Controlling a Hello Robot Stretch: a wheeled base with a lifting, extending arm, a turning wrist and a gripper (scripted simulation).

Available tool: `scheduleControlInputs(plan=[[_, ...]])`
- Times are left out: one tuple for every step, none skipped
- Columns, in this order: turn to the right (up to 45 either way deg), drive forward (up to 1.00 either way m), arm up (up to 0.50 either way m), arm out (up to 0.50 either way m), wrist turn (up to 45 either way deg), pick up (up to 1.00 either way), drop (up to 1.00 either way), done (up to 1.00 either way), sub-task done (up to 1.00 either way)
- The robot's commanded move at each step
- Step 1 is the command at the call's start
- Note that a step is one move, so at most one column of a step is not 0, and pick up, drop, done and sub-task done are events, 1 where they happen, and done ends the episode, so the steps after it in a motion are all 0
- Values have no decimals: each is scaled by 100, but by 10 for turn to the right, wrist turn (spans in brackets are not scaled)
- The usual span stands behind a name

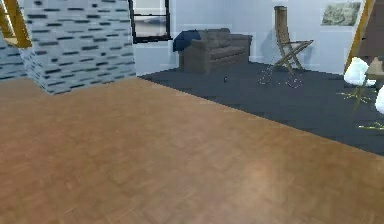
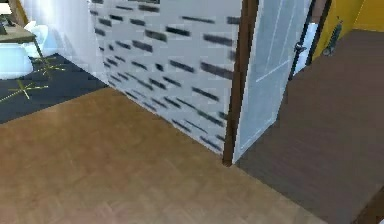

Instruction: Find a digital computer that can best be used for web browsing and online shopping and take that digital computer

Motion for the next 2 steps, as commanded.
scheduleControlInputs(plan=[[0,100,0,0,0,0,0,0,0],[0,100,0,0,0,0,0,0,0]])
